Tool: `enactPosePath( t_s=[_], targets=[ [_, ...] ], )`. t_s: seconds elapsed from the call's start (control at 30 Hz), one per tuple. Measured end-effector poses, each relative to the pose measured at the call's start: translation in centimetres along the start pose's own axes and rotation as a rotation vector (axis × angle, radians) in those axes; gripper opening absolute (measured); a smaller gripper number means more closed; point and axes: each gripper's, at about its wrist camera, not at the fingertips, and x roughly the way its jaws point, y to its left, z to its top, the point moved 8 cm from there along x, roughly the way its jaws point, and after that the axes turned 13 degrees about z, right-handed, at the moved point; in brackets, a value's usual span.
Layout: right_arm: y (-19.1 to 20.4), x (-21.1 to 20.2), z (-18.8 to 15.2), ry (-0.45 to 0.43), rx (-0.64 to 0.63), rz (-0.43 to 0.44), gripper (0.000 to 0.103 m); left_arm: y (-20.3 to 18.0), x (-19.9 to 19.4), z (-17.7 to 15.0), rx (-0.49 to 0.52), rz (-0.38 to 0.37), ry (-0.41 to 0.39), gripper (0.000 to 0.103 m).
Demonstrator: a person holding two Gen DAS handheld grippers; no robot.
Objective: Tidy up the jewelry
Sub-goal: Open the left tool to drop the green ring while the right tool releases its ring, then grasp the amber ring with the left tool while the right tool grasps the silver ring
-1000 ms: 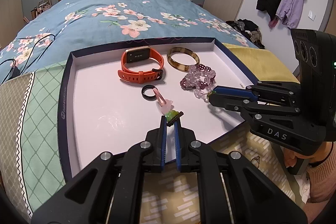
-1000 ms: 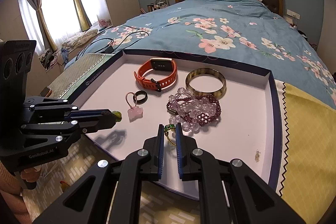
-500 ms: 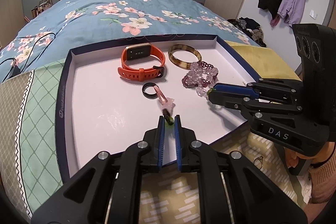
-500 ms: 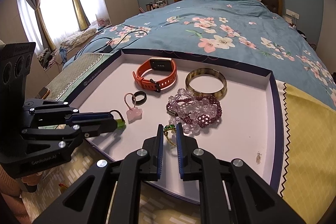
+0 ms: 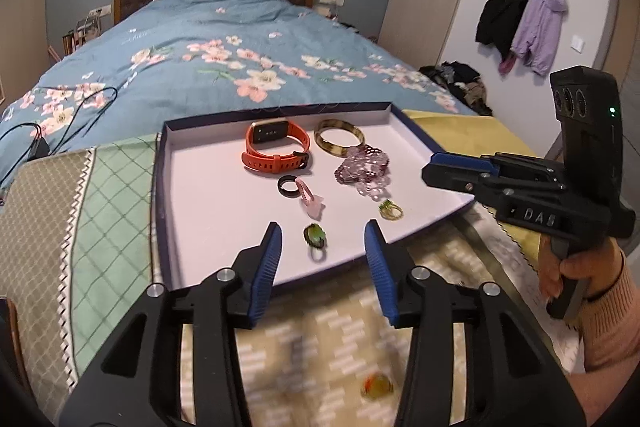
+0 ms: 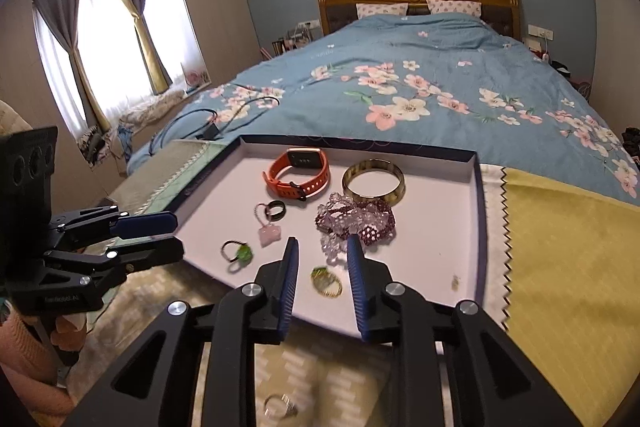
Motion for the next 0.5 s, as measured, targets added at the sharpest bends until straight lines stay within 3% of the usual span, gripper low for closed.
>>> enactPosePath(
  t_s=[0.1,0.5],
  targets=[
    [0.6,-1.1,-1.1,0.008,0.006,0.016,0.033,0.3,-1.8,-0.9,0.002,-0.017,-0.011,0.047],
    [2.3,-0.9,-8.1,0.165,0.014,0.027,0.035,-2.5,-4.6,-7.4,0.103,-0.078,0.047,0.051]
  ],
)
